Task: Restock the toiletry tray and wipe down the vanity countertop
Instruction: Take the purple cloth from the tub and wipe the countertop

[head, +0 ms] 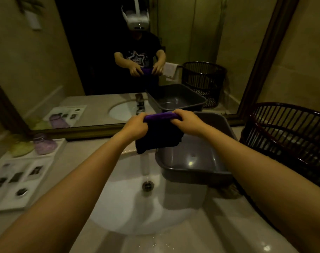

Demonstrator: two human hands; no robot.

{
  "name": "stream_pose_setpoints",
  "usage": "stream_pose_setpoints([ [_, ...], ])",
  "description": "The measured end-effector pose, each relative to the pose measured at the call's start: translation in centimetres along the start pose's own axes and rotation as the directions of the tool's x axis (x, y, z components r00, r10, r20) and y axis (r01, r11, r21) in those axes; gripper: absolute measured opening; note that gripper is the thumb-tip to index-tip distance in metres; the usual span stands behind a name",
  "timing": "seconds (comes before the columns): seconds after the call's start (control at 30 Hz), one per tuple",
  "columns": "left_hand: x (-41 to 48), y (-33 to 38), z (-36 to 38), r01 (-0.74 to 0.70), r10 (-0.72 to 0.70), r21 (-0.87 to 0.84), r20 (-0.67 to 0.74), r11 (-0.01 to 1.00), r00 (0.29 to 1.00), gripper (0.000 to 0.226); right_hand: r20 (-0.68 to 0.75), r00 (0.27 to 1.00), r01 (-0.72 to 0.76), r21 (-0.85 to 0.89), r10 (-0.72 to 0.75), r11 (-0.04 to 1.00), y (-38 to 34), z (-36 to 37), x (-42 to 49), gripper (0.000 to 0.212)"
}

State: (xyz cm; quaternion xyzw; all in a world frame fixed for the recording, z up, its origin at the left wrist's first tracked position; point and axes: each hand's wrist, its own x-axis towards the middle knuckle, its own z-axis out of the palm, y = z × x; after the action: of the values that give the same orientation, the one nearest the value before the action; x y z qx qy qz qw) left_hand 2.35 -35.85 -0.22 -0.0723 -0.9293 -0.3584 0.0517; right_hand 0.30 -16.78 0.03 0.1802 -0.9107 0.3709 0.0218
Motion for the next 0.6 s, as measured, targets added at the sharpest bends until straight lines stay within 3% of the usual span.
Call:
stream_pose_setpoints([
  [0.17,-4.1,-4.3,-5.2,0.066,-0.066,-0.004,0.008,0.998,0.998,0.023,0.072,0.994,0.086,-0.033,-0.083,0.996,-5.1,4.6,0.2,0.024],
  [0.37,-9.3,-12.0,-12.0,0.097,-0.097,0.008,-0.005,0.995,0.995,0.023,0.162,0.976,0.133,0.075,-0.144,0.988,-10.9,12.5,0.2,0.02],
  [0.6,-14.6,-23.1,-18.0,0.113,-0.112,-0.05,0.029,0.992,0.993,0.029,0.186,0.979,0.054,0.138,-0.079,0.989,-17.0,24.0,-0.1,0.017],
])
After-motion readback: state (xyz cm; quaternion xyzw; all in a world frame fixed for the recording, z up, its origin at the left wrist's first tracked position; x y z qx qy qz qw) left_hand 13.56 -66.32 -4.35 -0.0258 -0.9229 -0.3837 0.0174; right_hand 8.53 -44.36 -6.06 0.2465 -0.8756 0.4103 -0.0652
